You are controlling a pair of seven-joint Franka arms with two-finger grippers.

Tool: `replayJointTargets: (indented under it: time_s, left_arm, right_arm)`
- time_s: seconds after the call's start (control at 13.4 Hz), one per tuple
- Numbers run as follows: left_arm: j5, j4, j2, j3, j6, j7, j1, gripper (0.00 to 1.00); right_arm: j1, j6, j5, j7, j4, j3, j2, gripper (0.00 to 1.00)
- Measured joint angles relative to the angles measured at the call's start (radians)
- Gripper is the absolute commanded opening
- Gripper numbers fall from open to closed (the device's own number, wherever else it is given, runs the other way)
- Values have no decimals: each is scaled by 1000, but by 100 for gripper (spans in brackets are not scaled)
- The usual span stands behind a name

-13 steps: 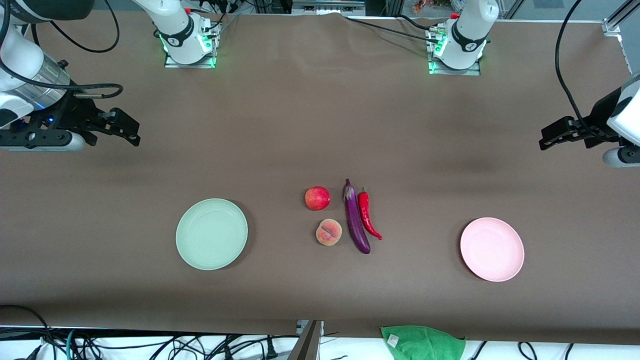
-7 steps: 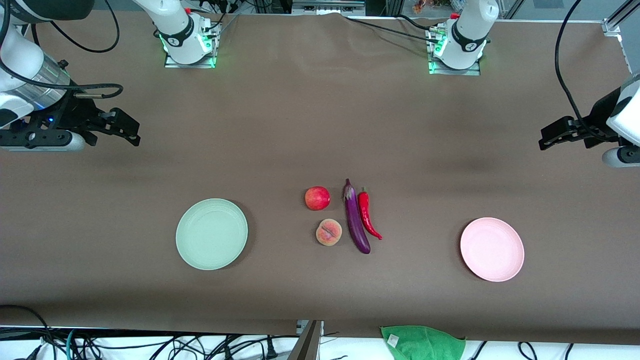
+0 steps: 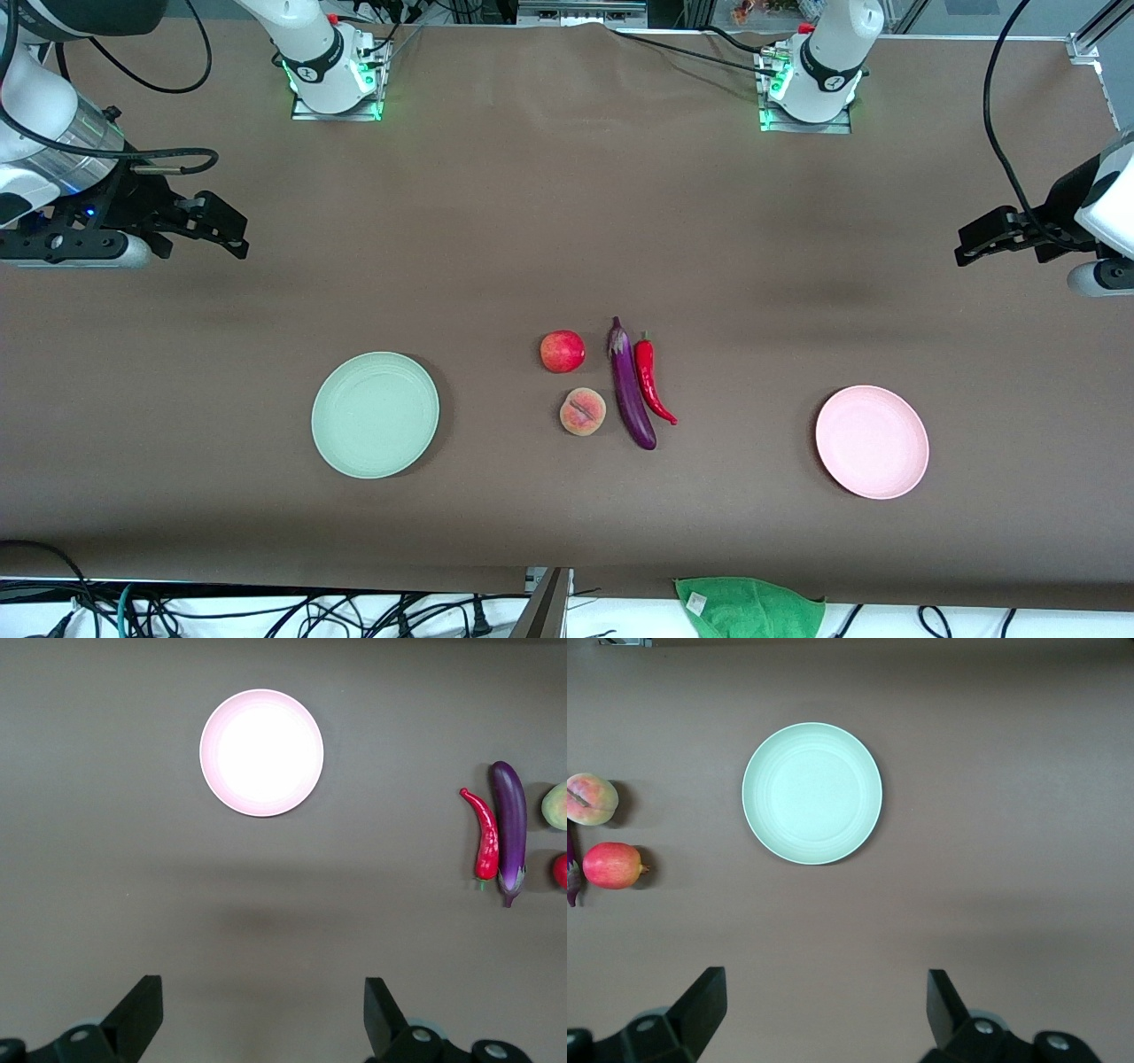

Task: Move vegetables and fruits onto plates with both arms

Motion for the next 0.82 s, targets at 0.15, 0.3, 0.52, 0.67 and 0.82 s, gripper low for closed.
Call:
replayJointTargets:
  time_s: [0.15,0.3,0.52,0.67,0.82]
  left_arm:
    - [0,0,8,0,6,0,1,100]
    - [0,0,17,3,30,0,5,100]
    - [0,0,20,5,35,0,6,100]
    - [0,-2,37,5,32,0,6,100]
    - [-1,-4,70,5,32,-1,1,100]
  right_arm:
    - [2,0,-8,-87,0,3,0,100]
    - [-1,0,-12,-183,0,1,0,100]
    - [-5,0,-12,-219,0,-1,3,100]
    - [-4,1,-12,-219,0,0,5,100]
    - [1,1,-12,-220,0,5,6,100]
